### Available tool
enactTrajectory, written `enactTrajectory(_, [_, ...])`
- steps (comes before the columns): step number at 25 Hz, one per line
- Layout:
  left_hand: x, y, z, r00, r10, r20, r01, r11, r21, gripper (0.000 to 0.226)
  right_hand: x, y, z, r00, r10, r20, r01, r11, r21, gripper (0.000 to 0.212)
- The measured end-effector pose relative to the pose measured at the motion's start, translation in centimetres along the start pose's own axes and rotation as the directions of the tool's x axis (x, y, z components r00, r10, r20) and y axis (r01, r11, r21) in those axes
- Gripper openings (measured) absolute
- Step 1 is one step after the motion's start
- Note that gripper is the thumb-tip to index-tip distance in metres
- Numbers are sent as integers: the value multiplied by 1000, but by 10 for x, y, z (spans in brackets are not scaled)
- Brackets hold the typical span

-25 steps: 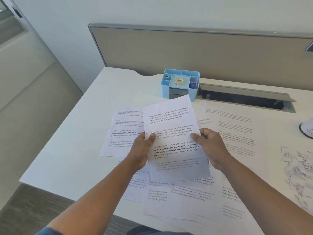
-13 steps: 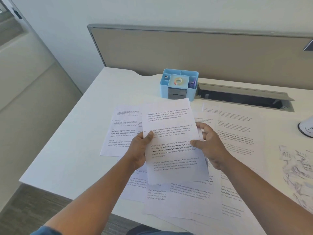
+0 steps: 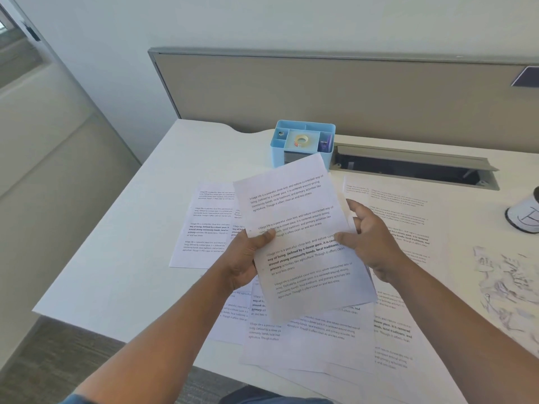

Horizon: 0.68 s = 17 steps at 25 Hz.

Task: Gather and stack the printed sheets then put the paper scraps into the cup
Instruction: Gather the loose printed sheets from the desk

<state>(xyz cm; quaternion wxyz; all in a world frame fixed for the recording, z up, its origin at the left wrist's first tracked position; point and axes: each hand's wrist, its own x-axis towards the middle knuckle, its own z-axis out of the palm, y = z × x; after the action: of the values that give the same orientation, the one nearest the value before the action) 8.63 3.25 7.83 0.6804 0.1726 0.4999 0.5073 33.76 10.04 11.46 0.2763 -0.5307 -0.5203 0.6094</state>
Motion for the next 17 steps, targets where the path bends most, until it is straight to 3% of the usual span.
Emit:
enactTrajectory(7, [-1,12,-4,995,95,-24,-96,994,-55,46,-1,10,-16,990,58,128,-63,997,37,59])
enactTrajectory(12, [-9,-1,4,996,46,-73,-52,995,-80,41,0,8,-16,986,24,165,-37,997,72,57])
enactTrajectory(17, [-13,3,-7,984,76,-158,-101,982,-157,38,2,15,-24,973,29,228,-88,963,255,39])
